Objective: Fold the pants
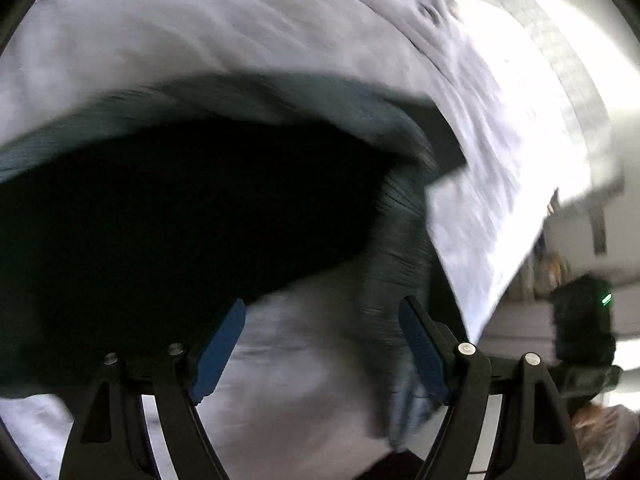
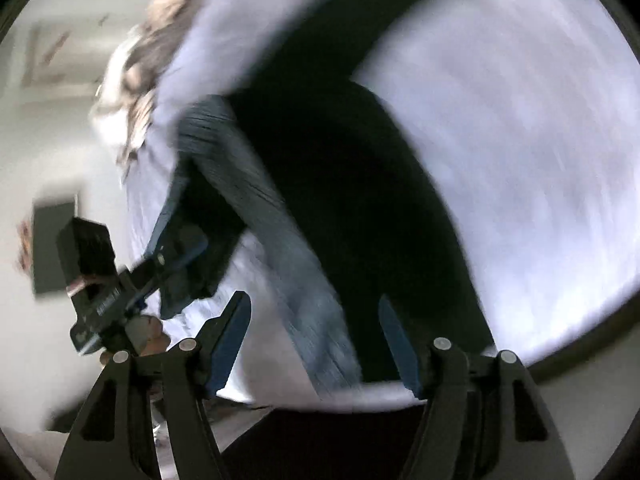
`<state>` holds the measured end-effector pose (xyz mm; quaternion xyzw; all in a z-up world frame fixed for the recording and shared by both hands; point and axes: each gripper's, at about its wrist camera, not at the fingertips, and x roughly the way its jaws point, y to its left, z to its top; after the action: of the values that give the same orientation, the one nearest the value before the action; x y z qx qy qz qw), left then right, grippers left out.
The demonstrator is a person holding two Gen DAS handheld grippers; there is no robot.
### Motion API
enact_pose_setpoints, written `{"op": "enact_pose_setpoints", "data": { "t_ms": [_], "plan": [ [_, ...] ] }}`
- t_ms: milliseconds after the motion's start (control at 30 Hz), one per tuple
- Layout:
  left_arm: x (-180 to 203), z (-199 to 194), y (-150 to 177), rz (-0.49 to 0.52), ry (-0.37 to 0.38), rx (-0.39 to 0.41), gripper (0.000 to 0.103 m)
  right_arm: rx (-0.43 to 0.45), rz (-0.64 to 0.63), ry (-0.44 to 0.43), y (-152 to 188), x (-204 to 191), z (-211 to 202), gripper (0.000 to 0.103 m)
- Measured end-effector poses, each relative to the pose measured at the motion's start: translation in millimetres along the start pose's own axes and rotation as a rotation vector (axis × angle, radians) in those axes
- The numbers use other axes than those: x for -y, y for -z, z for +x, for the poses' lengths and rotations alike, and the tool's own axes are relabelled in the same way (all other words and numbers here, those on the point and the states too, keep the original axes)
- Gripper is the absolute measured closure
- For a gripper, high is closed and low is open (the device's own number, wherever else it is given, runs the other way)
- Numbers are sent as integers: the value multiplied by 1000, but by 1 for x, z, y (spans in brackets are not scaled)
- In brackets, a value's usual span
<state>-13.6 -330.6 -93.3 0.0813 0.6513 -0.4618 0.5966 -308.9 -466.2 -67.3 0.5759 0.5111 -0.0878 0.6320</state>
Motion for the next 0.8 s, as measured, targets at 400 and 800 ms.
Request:
{"op": "enact_pose_setpoints", "data": {
  "t_ms": [400,800],
  "plan": [
    [57,53,-13,114,17,-179,58,23,283,-328,33,63,36,98],
    [94,33,-146,94,-17,71,58,257,33,-348,-159,1,-63,94]
  ]
}}
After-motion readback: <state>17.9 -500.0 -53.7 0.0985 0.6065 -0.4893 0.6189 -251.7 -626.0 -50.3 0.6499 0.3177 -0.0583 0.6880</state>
